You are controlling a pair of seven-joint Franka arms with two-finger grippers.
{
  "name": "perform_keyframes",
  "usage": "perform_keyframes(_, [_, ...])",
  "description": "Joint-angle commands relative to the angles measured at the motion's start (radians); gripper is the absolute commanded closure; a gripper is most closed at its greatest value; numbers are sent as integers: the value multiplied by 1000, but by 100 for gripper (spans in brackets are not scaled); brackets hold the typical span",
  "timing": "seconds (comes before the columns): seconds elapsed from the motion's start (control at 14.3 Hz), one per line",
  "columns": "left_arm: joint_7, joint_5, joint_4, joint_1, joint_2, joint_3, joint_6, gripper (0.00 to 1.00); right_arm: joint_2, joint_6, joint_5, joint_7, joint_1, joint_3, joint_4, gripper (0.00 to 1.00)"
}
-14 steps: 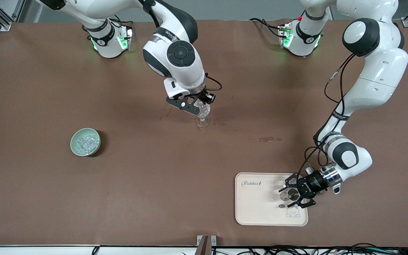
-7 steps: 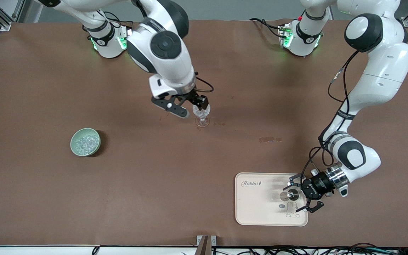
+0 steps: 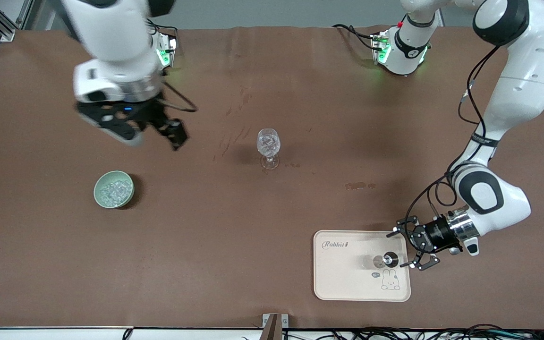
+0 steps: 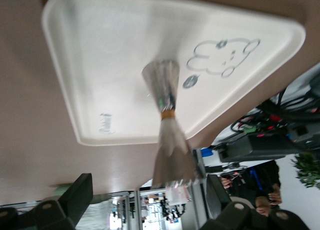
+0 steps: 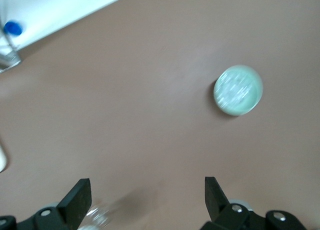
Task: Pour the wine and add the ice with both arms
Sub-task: 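Open the left gripper on the jigger while the right gripper withdraws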
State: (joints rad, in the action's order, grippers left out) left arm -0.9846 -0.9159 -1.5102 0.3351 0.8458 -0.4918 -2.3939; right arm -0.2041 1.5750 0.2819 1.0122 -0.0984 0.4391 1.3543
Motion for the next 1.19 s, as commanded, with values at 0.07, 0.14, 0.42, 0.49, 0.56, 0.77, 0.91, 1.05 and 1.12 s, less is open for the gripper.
perform_keyframes(0.07, [-26, 188, -97, 27, -181, 25, 114, 0, 107, -59, -88, -324, 5, -208, 38, 0])
perform_keyframes(0.14, [-49, 272, -87, 30, -200, 25, 137, 0, 123, -66, -101, -405, 3, -264, 39, 0])
perform_keyframes(0.42, [-146, 636, 16, -10, -227, 0, 225, 0, 163, -130, -162, -749, 9, -433, 46, 0])
perform_keyframes(0.49, [-143, 743, 45, -25, -253, -2, 261, 0, 166, -130, -200, -824, 9, -482, 49, 0])
perform_keyframes(0.56, [-138, 840, 73, -46, -275, -14, 294, 0, 166, -122, -217, -887, 9, -514, 49, 0])
perform_keyframes(0.77, [-131, 1073, 134, -90, -332, -85, 407, 0, 163, -115, -274, -1016, 53, -565, 46, 0])
perform_keyframes(0.91, [-64, 1179, 133, -82, -385, -138, 462, 0, 163, -124, -277, -1031, 135, -487, 46, 0])
perform_keyframes(1.05, [91, 1226, 131, -77, -445, -157, 545, 0, 163, -125, -276, -1031, 140, -482, 46, 0])
perform_keyframes(1.12, [149, 1227, 130, -73, -479, -157, 568, 0, 163, -125, -276, -1031, 137, -482, 46, 0])
